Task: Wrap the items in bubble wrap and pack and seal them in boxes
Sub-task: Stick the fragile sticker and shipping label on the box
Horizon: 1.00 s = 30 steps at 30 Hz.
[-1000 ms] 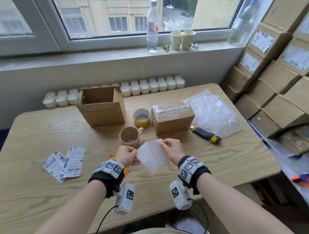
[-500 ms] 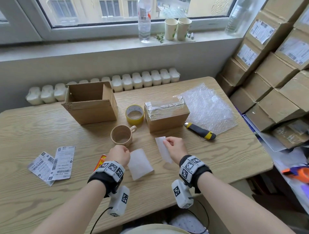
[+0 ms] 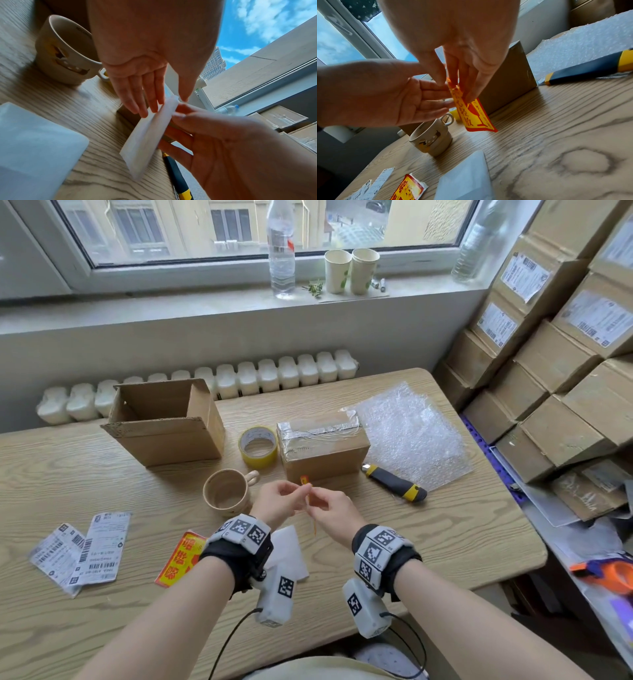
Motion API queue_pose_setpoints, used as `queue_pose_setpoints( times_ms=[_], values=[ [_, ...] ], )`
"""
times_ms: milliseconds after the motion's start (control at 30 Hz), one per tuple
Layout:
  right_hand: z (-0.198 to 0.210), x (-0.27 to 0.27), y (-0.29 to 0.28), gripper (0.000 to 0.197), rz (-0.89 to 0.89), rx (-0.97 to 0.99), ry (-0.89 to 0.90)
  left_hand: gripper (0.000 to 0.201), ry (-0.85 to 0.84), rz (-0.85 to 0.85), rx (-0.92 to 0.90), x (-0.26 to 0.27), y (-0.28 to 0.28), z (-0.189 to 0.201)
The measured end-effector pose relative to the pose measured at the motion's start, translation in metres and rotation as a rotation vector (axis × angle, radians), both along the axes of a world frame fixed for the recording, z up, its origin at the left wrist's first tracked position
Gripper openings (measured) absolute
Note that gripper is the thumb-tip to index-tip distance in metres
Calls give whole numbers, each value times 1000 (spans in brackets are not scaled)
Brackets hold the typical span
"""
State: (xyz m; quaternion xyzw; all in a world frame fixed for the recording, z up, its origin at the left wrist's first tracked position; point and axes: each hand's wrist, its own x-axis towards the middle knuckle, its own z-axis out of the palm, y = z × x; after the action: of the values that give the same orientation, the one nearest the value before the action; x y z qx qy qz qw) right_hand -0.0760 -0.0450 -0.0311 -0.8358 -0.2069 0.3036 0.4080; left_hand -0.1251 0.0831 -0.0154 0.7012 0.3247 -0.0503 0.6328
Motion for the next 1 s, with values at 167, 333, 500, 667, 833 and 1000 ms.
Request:
queue_pose_setpoints(
  times_ms=[167,333,500,667,833,1000],
  values=[
    [-6,15,-20,60,18,92,184,9,6,-28,112,7,-5,-11],
    [-11,38,-28,37,-253,-8,-64,20,29,-54,202,13,-6,-20],
    [-18,67,-32,17,-302,-2,-90,16,10,-60,247,20,-5,-29],
    [-32,86,-33,7,-339,38,-114,12,-54,39,356,34,-11,-35],
    [-42,96,-32,16,-448,96,-73,5,-86,241,404,48,-19,-43],
    [-43,103,-30,14,-480,151,-92,7,-116,360,410,57,-23,-50]
  ],
)
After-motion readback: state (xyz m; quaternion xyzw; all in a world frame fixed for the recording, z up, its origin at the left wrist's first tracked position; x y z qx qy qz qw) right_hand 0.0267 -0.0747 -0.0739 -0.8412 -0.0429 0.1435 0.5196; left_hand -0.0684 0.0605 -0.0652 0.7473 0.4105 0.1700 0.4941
